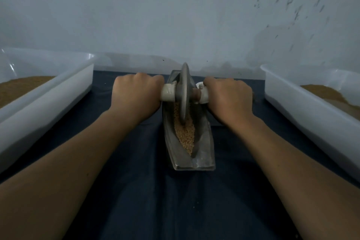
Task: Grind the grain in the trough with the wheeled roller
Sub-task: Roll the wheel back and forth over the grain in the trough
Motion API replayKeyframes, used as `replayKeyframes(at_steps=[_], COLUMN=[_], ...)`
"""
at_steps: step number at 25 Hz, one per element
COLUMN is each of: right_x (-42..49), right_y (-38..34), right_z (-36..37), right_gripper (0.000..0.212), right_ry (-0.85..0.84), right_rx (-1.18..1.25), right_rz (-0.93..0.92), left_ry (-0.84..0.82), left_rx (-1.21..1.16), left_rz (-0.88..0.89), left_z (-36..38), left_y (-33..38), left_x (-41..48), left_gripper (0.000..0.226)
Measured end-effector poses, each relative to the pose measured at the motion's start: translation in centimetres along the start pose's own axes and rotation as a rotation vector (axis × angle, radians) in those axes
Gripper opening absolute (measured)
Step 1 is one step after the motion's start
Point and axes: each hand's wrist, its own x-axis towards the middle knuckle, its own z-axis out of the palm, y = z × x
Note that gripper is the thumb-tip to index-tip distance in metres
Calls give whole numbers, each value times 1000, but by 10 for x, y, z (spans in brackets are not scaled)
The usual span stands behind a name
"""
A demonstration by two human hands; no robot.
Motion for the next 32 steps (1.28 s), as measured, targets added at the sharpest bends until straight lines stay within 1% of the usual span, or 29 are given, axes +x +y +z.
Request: replayKeyframes(at_steps=[4, 6, 10, 12, 13, 16, 18, 21, 24, 28, 32], right_x=[20, 23, 20, 10, 2, -26, -37, -36, -23, 3, 27], right_y=[2, 2, 1, 0, -1, -2, -3, -4, -4, -2, 1], right_z=[23, 29, 13, -2, -10, -33, -41, -37, -25, 0, 21], right_gripper=[9, 10, 11, 13, 16, 38, 42, 35, 29, 9, 6], right_ry=[18, 33, -12, -50, -53, -9, -18, -42, -29, 11, -31], right_rx=[8, 20, 38, 29, 28, 52, 42, 32, 35, 0, -2], right_rz=[37, 59, 20, -1, -7, -5, 13, 42, 14, 30, 24], left_ry=[22, 29, -8, -18, -18, -23, -20, -28, -17, -11, -10], left_rx=[14, 20, -21, -36, -37, -14, 5, 18, 10, 10, 0], left_rz=[-35, -34, -52, -60, -49, 8, 44, 41, 4, -38, -50], left_z=[15, 18, 12, 1, -7, -34, -46, -46, -25, 2, 18], left_y=[0, 0, 0, 1, 2, 1, 1, 3, 2, 1, -2], left_x=[19, 23, 14, 0, -7, -26, -30, -30, -21, 2, 22], left_gripper=[20, 20, 16, 20, 22, 27, 32, 35, 28, 22, 8])
